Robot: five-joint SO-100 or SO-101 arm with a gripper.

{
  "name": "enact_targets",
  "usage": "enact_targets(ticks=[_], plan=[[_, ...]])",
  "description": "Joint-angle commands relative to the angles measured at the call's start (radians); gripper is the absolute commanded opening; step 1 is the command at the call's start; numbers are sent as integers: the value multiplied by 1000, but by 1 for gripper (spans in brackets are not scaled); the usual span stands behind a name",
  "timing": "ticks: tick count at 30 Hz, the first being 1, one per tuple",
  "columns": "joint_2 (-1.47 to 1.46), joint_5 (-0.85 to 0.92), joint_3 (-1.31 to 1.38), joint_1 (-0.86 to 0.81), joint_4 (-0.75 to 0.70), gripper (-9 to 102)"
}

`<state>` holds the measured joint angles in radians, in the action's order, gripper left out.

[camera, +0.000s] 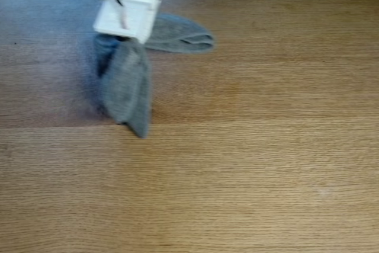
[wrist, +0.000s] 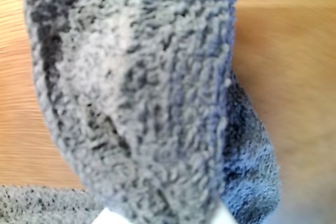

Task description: Clean the area in front of the robot

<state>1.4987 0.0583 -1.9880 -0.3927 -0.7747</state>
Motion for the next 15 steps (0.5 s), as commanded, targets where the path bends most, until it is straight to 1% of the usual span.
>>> enact_targets(ticks=[1,4,7,10,15], plan=[[115,110,114,-213,-117,0],[71,186,114,-324,-244,0],[-23,241,112,-402,-273,0],[-107,308,86,-456,-184,0],[-179,387,-37,-497,84,0]])
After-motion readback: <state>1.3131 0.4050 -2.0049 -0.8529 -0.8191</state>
